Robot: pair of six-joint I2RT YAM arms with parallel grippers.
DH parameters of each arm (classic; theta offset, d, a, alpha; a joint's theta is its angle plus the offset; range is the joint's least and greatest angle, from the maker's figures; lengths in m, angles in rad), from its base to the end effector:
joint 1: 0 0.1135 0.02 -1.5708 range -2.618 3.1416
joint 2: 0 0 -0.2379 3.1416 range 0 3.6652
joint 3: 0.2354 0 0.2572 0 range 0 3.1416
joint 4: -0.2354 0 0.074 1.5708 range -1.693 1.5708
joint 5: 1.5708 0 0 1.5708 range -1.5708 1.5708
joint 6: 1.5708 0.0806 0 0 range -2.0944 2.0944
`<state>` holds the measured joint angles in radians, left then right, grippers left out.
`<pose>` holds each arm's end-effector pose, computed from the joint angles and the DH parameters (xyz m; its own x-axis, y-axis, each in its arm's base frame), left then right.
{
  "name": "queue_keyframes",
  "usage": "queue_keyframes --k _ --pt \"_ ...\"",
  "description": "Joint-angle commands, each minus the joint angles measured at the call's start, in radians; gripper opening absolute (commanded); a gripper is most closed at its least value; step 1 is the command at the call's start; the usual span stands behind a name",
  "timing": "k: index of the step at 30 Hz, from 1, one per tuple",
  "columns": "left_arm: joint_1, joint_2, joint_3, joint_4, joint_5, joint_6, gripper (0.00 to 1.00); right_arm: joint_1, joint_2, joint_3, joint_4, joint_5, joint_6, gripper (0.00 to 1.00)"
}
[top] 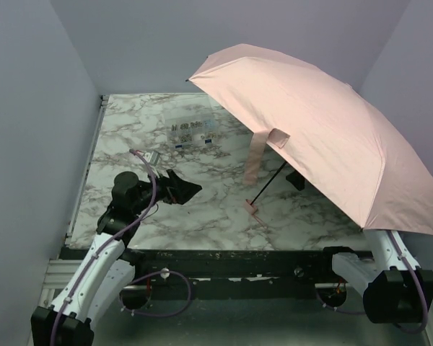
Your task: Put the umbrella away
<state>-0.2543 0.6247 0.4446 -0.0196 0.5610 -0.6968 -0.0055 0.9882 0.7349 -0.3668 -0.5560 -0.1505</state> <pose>0.2053 -0.0977 0.2386 -0.6078 -0.4035 -0.6839 0.4272 0.5599 -0.7099 0.2624 0.0411 0.2248 -0.5108 -0.1245 -0.8506 -0.5072 0.8426 0.1812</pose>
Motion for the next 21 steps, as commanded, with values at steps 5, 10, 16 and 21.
queue_keyframes --k 5,10,16,21 --pt "-0.220 0.341 0.148 0.167 -0.039 0.064 0.94 0.002 -0.015 -0.001 -0.177 -0.231 -0.357 1.00" --pt "-0.327 0.636 0.316 0.310 0.080 0.111 0.89 0.002 0.021 0.020 -0.215 -0.172 -0.349 1.00" --pt "-0.405 0.895 0.502 0.389 0.174 0.170 0.84 -0.005 0.047 0.053 -0.293 -0.191 -0.414 1.00" --pt "-0.444 1.059 0.620 0.398 0.237 0.203 0.82 -0.010 0.050 0.046 -0.288 -0.182 -0.413 1.00"
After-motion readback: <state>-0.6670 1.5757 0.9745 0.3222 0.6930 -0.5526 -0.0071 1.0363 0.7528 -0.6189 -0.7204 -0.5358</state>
